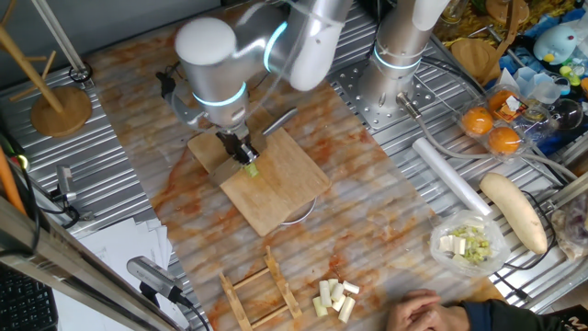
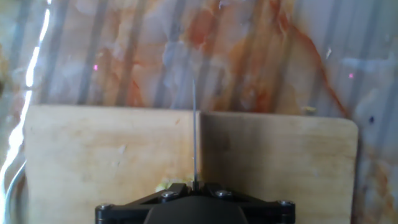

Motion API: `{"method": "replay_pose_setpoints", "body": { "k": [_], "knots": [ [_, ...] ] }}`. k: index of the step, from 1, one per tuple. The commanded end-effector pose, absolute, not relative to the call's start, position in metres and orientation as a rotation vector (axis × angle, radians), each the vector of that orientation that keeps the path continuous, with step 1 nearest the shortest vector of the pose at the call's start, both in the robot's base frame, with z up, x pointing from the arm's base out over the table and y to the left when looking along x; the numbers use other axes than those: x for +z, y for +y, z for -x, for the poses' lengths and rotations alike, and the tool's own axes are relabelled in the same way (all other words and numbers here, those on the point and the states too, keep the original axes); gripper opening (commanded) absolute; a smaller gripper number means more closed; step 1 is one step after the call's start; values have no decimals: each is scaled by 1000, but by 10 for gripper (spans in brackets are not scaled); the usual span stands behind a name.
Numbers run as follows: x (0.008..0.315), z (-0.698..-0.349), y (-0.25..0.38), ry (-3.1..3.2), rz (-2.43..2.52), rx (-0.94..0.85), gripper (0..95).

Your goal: Chop the scallions

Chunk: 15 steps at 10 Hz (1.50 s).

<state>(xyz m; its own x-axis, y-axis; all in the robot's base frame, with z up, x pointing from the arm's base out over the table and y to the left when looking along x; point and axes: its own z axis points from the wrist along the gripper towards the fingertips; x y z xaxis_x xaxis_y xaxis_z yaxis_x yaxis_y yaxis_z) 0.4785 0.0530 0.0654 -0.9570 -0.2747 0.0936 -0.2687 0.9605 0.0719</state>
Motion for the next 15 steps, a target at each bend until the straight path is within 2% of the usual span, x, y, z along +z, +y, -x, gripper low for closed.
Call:
{"method": "replay_pose_setpoints", "body": {
  "k": [1, 12, 15],
  "knots": [
    [63, -478, 52, -3014, -420, -79, 0],
    [56, -486, 48, -3015, -402, -18, 0],
    [44, -481, 46, -3061, -419, -14, 0]
  ]
}}
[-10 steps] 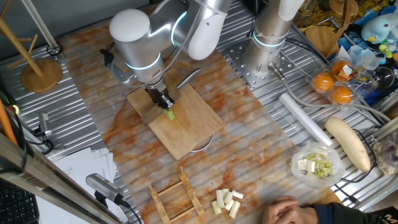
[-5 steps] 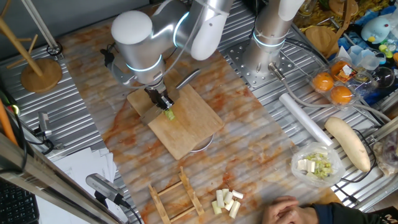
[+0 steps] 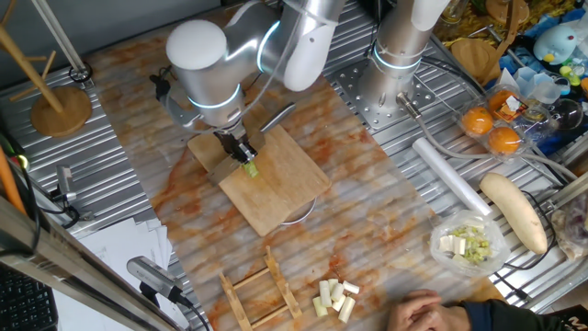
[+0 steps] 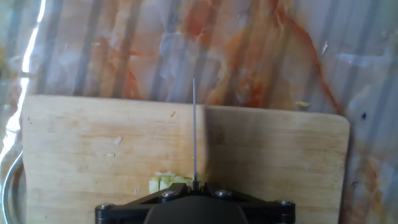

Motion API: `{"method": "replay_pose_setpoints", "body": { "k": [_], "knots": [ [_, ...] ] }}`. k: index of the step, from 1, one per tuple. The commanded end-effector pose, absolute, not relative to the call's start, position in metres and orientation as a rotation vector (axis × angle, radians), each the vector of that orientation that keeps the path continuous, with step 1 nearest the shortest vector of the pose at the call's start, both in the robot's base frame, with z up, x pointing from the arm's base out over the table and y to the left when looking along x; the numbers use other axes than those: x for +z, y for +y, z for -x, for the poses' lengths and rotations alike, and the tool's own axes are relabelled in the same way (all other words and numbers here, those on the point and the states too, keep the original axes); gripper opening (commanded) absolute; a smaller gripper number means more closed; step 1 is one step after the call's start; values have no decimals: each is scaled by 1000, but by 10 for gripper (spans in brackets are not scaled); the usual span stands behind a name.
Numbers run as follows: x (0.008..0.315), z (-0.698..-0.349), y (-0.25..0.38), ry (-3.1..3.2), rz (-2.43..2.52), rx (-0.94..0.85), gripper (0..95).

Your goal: Chop the scallions

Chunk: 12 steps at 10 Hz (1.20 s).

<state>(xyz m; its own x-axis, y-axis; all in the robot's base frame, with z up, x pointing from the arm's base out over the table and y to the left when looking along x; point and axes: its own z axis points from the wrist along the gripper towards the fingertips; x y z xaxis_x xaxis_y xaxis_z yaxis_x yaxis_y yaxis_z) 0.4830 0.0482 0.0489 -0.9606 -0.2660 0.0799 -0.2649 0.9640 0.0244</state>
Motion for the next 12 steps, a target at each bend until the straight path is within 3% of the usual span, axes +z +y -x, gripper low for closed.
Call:
{"method": "replay_pose_setpoints", "body": {
  "k": [1, 7, 12],
  "knots": [
    [35, -477, 46, -3099, -432, -23, 0],
    [1, -506, 65, -3162, -391, -25, 0],
    [35, -496, 61, -3074, -442, -33, 0]
  ]
}}
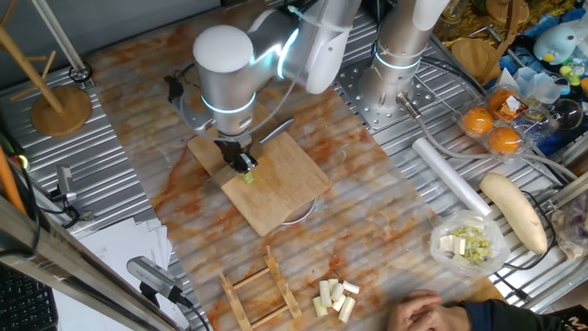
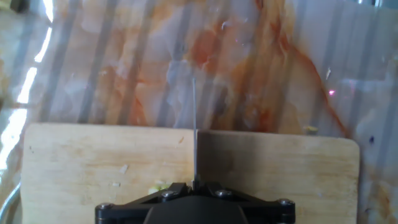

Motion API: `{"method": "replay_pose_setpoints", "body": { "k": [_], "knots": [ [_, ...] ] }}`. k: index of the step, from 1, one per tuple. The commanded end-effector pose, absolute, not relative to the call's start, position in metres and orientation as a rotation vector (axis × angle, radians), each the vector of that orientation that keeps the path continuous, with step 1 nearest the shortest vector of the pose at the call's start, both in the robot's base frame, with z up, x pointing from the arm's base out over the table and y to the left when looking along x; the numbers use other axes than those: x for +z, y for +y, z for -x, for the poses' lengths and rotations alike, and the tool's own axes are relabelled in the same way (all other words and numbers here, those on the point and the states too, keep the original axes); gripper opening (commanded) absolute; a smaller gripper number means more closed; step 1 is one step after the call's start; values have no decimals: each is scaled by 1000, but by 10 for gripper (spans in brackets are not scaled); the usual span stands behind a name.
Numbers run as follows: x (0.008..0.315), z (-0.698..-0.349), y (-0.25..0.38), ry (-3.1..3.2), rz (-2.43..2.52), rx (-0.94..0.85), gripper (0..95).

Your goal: Chop the scallions

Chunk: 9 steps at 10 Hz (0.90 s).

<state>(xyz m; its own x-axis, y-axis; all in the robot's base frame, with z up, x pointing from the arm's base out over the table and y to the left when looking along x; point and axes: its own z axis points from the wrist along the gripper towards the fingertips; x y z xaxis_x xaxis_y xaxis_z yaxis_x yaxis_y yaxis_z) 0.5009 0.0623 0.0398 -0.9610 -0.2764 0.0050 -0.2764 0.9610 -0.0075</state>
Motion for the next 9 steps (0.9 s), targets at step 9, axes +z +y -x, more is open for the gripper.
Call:
{"method": "replay_pose_setpoints", "body": {
  "k": [9],
  "knots": [
    [64, -494, 51, -3010, -397, -42, 0]
  ]
}}
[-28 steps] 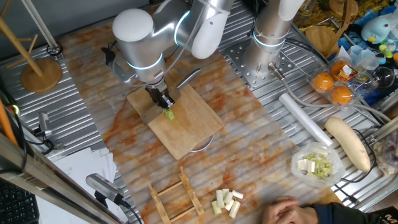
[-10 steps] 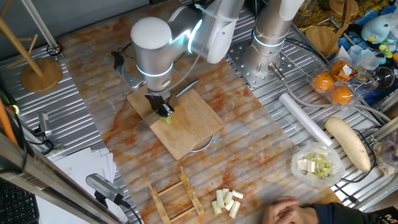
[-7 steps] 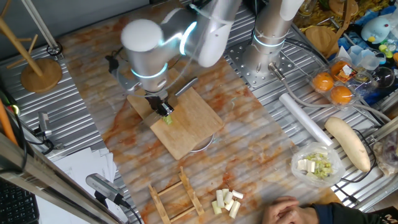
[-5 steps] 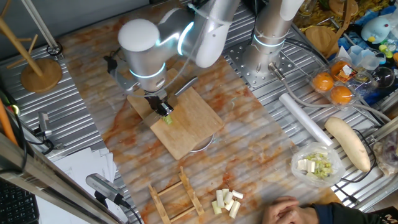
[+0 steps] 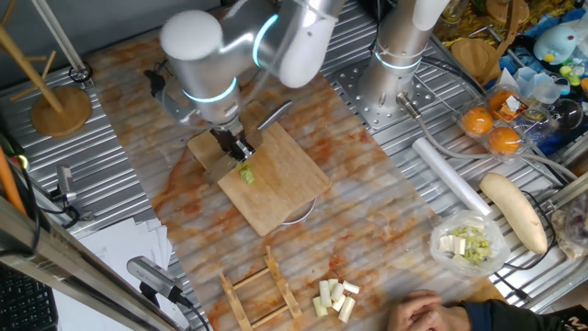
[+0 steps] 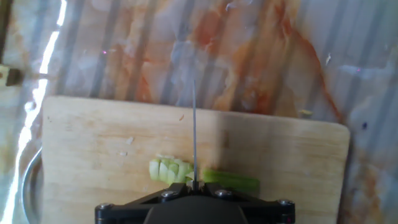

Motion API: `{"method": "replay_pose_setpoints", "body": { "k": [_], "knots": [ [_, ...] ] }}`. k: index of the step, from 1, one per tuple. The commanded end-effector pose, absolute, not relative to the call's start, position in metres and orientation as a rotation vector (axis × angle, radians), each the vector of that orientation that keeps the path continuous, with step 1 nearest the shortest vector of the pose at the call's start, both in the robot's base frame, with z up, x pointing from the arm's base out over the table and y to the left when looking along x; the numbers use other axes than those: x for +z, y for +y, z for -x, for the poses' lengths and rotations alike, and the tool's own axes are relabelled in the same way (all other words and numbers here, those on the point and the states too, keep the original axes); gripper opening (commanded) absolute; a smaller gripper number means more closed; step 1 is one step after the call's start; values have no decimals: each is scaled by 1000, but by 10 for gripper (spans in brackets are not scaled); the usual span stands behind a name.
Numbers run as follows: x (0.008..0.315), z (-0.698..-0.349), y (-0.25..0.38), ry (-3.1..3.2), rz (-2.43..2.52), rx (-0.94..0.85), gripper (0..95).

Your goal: Chop the scallions

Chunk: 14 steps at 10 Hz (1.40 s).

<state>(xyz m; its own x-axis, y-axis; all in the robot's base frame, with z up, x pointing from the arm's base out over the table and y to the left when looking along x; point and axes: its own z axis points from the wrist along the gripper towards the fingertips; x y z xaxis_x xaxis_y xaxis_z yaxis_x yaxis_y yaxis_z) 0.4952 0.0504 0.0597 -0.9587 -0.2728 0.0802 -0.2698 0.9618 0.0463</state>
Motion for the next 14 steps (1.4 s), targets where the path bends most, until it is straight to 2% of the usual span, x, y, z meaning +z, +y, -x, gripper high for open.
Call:
{"method": "replay_pose_setpoints", "body": {
  "k": [1, 6, 14],
  "knots": [
    [64, -494, 51, -3015, -396, -49, 0],
    [64, -494, 51, -3041, -287, -52, 0],
    [63, -491, 45, -3024, -406, -58, 0]
  ]
}}
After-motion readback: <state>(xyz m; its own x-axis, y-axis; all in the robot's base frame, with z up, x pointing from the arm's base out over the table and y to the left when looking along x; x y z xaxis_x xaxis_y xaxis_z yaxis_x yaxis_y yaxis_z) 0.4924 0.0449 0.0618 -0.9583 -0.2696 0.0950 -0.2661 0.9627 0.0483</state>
